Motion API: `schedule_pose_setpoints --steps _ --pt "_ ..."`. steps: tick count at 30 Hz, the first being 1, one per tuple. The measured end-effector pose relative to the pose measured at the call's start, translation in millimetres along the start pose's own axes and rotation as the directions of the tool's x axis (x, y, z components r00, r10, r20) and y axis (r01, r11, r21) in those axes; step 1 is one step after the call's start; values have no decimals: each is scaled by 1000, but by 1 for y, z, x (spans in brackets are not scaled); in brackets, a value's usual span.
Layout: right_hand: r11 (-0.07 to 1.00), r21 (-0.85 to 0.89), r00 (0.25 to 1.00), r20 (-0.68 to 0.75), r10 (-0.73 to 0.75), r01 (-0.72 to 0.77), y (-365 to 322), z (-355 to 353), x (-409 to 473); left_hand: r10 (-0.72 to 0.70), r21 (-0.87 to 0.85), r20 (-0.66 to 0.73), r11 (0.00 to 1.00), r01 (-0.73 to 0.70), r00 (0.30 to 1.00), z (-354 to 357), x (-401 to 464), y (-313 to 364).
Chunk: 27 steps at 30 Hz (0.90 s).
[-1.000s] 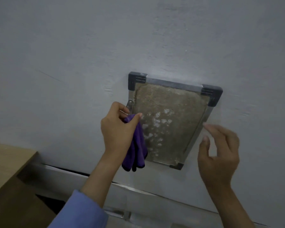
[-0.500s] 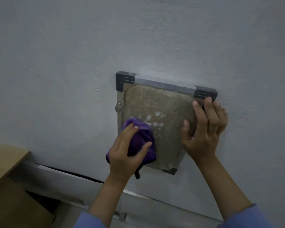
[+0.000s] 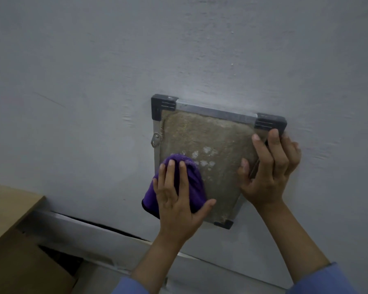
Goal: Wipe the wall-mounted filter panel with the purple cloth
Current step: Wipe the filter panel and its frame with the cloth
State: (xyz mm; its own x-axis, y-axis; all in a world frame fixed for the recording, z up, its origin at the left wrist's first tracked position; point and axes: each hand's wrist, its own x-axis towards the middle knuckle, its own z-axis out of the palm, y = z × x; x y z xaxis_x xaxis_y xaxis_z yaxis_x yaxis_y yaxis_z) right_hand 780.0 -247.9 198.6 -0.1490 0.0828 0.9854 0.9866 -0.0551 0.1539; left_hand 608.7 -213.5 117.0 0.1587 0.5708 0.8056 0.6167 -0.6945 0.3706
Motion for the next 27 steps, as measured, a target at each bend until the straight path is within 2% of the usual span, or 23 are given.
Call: schedule_pose_setpoints --steps 7,15,23,27 --pt "1000 15 1000 -17 17 -17 -3 1 0 -17 1 -35 1000 17 999 14 9 1" --pt "1000 8 1000 -21 4 -4 -5 3 0 233 166 -202 965 -201 951 9 21 -30" --pt "1000 -10 1000 -10 10 -11 -7 3 2 313 78 -243 950 -303 918 4 25 -32" --pt "1000 -15 1000 -6 14 -14 -6 3 1 335 51 -200 942 -332 921 -5 29 -33"
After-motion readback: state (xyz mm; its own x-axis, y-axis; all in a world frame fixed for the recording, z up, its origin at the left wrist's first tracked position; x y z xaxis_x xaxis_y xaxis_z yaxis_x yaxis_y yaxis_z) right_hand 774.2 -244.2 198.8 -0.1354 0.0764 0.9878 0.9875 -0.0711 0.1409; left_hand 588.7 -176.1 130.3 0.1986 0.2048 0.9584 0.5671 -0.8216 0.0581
